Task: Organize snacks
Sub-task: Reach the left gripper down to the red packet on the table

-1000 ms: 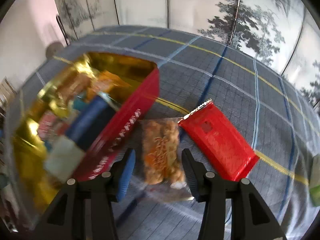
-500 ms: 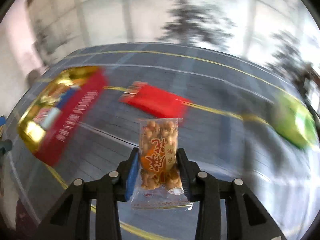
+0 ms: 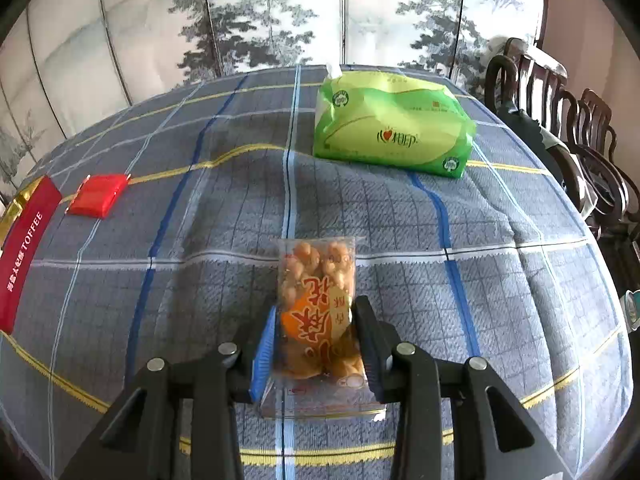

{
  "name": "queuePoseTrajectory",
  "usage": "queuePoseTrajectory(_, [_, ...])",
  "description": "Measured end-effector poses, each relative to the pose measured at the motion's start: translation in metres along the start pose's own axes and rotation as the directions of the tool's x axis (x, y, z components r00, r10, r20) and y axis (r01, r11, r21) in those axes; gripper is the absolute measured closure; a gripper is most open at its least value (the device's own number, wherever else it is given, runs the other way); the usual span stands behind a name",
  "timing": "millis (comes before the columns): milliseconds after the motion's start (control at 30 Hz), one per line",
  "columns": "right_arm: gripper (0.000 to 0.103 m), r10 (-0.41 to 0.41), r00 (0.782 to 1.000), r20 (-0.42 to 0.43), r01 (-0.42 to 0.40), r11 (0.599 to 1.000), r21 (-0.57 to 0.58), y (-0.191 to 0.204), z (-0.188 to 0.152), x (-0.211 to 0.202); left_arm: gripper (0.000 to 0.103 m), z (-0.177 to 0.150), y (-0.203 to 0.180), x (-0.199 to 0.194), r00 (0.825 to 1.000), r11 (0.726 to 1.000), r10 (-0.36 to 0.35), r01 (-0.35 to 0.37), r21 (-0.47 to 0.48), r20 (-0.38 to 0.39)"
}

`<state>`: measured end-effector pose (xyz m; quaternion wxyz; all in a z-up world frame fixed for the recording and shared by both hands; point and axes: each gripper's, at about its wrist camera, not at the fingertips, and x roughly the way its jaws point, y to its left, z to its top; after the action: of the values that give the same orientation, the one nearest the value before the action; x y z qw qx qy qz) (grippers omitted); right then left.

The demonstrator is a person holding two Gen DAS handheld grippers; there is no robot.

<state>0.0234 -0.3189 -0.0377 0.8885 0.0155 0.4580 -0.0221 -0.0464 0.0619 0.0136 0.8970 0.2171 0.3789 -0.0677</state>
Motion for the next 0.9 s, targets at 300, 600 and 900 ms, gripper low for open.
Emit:
queuePoseTrajectory(300, [0.064,0.022,0.999,0.050,-0.022,1.000,0.001,-0.001,-0.007,-0.002,0.000,0.022,-0.038,0.023,0.998,0.973,-0.060,0.066,0.220,-0.035])
queuePoseTrajectory(600, [0.064,0.069,0.996,0.058,-0.071,0.997,0.037,-0.008,-0.007,-0.003,0.000,0.049,-0.077,0.045,0.995,0.903,-0.093,0.100,0.417,-0.038])
queuePoseTrajectory(900, [0.064,0.100,0.993,0.064,-0.104,0.993,0.061,-0.013,-0.008,-0.003,0.000,0.068,-0.099,0.072,0.995,0.851,-0.091,0.099,0.516,-0.040])
